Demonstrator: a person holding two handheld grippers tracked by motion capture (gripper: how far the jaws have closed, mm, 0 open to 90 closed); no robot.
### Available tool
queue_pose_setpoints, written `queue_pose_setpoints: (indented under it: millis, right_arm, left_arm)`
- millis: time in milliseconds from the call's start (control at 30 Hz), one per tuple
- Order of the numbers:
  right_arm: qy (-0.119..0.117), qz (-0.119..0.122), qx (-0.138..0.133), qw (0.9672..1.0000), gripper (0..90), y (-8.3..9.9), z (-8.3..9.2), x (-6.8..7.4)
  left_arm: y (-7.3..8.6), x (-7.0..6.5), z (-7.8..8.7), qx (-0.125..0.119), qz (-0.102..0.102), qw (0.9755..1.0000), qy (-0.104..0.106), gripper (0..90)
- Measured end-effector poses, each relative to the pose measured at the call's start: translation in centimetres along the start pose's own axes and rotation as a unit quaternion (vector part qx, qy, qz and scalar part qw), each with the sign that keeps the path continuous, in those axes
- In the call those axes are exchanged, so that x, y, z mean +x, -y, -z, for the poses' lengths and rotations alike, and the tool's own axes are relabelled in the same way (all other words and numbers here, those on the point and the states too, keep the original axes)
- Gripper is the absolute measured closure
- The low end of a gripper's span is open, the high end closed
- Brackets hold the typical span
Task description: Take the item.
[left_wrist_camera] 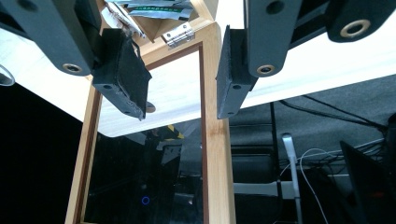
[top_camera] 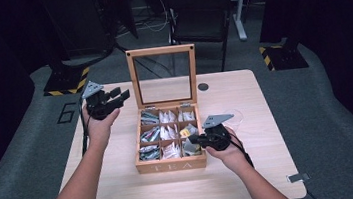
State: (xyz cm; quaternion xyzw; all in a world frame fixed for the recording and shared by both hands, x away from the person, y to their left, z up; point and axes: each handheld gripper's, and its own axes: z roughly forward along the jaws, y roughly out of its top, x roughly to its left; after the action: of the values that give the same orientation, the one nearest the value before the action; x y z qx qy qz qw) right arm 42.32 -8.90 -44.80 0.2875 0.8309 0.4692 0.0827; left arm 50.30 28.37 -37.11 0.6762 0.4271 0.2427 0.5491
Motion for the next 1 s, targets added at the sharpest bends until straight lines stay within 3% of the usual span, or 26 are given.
queue_pose_setpoints:
  millis: [367, 1000]
  right_arm:
    - [-0.009, 0.006, -0.015, 0.9998, 90.0, -1.5, 1.3, 0.6]
    - [0.001, 0.009, -0.041, 0.9991, 90.0, -4.0, 3.8, 0.7]
  left_arm:
    - [0.0, -0.2, -0.2, 0.000, -0.001, 1.0000, 0.000, 54.1]
    - [-0.1, 0.0, 0.1, -0.003, 0.004, 1.0000, -0.004, 54.1]
